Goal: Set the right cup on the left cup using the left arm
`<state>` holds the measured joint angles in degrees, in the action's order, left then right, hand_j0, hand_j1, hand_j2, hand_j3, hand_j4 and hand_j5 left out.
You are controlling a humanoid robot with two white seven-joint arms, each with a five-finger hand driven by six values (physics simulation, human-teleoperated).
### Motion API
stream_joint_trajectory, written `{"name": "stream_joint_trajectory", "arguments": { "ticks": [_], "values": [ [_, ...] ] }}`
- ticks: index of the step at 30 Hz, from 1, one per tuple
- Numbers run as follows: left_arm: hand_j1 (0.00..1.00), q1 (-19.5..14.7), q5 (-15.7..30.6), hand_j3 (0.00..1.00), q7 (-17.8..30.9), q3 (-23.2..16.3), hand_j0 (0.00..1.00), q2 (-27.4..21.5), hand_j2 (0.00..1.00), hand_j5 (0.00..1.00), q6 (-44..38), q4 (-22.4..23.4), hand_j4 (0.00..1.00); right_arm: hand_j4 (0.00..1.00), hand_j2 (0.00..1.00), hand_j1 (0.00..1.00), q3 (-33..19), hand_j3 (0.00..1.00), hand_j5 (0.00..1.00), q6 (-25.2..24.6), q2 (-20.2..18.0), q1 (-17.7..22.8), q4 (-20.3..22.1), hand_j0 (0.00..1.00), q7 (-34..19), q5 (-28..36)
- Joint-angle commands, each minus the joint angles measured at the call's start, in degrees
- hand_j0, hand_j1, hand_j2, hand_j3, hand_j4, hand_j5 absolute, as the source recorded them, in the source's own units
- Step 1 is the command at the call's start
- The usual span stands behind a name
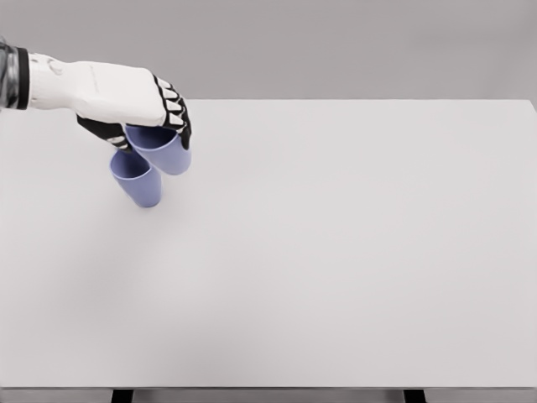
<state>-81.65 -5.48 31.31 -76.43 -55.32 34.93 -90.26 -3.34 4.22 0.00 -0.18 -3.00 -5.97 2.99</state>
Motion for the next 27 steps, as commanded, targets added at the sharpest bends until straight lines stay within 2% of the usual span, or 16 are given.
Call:
{"name": "stream_joint_trajectory", "arguments": {
  "ticks": [1, 16, 27],
  "values": [
    [0.67, 0.0, 0.3, 0.67, 0.0, 0.1, 0.67, -0.1, 0.67, 0.67, -0.1, 0.9, 0.67, 1.00, 1.00, 1.00, 0.0, 1.00, 1.00, 0.0, 0.0, 0.0, 0.0, 1.00, 0.0, 0.0],
    [0.66, -0.4, 0.1, 0.66, 0.0, -0.6, 0.66, 0.0, 0.66, 0.66, 0.0, 7.3, 0.66, 1.00, 1.00, 1.00, 0.0, 1.00, 1.00, 0.0, 0.0, 0.0, 0.0, 1.00, 0.0, 0.0],
    [0.66, -0.4, 0.0, 0.66, 0.1, -1.3, 0.66, -0.3, 0.66, 0.66, 0.1, 9.5, 0.66, 1.00, 1.00, 1.00, 0.0, 1.00, 1.00, 0.0, 0.0, 0.0, -0.1, 1.00, 0.0, 0.0]
  ]
}}
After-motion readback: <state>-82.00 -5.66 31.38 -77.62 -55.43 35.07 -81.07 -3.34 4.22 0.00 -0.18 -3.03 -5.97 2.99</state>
